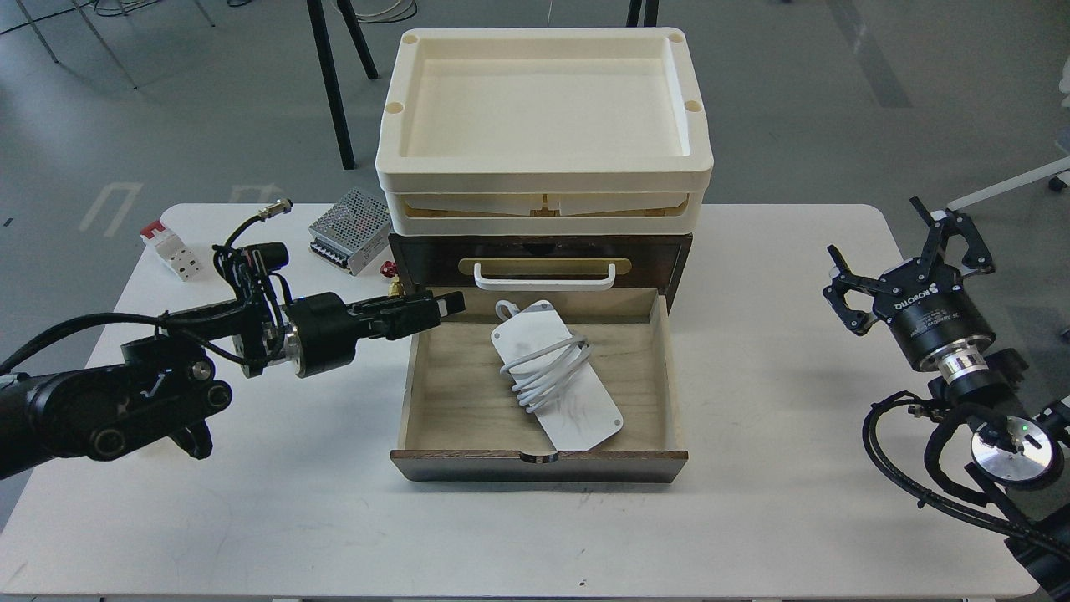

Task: Put charging cable into cabinet

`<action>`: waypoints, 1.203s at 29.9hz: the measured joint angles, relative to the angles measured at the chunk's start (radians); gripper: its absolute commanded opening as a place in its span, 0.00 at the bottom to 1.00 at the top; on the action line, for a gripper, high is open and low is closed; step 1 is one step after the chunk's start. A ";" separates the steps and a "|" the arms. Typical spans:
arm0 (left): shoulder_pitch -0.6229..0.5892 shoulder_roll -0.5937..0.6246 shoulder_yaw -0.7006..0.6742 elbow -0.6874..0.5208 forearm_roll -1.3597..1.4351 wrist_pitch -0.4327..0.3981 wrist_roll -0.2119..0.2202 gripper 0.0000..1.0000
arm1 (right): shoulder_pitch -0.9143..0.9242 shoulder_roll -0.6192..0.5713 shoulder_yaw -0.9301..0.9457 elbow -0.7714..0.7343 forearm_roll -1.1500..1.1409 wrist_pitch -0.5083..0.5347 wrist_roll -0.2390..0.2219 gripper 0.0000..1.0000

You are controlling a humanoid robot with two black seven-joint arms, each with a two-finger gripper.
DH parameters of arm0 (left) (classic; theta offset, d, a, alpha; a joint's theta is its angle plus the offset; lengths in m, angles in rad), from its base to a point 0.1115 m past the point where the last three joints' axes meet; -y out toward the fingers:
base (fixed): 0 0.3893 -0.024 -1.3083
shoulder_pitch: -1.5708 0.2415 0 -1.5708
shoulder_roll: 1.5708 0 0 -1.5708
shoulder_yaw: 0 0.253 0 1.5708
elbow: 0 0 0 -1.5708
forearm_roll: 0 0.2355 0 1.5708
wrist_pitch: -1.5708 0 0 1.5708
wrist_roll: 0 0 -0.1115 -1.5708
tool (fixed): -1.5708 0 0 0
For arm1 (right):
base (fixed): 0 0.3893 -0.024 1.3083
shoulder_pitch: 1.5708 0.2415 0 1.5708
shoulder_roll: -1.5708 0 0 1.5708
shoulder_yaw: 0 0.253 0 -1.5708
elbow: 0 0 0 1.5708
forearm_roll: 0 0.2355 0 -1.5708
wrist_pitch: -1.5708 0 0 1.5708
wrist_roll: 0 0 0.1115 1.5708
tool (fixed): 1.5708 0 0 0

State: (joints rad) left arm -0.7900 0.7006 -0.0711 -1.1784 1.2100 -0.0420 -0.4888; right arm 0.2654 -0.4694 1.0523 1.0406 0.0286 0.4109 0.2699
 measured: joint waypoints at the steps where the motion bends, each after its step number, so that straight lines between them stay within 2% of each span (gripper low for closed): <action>1: 0.007 0.015 -0.008 -0.013 0.000 0.000 0.000 0.71 | 0.000 0.000 0.000 0.000 0.000 0.000 0.000 0.99; 5: 0.057 0.055 -0.057 -0.033 -0.071 0.001 0.000 0.73 | 0.000 0.000 0.000 0.000 0.000 0.000 0.000 0.99; 14: 0.134 0.133 -0.128 0.000 -0.482 0.001 0.000 0.80 | 0.000 -0.001 -0.021 0.008 -0.005 0.009 -0.002 0.99; 24: 0.146 0.107 -0.164 0.181 -0.945 -0.009 0.000 0.85 | 0.000 0.000 -0.019 0.016 -0.006 0.010 0.001 0.99; 27: 0.145 0.046 -0.214 0.281 -1.032 -0.067 0.000 0.85 | 0.000 0.000 -0.018 0.015 -0.006 0.006 0.000 0.99; 36: 0.144 -0.113 -0.405 0.609 -1.092 -0.321 0.000 0.88 | 0.000 0.000 -0.015 0.017 -0.004 0.006 0.000 0.99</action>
State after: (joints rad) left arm -0.6458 0.5874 -0.4761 -0.5694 0.1182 -0.3630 -0.4887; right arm 0.2657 -0.4694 1.0371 1.0579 0.0242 0.4167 0.2700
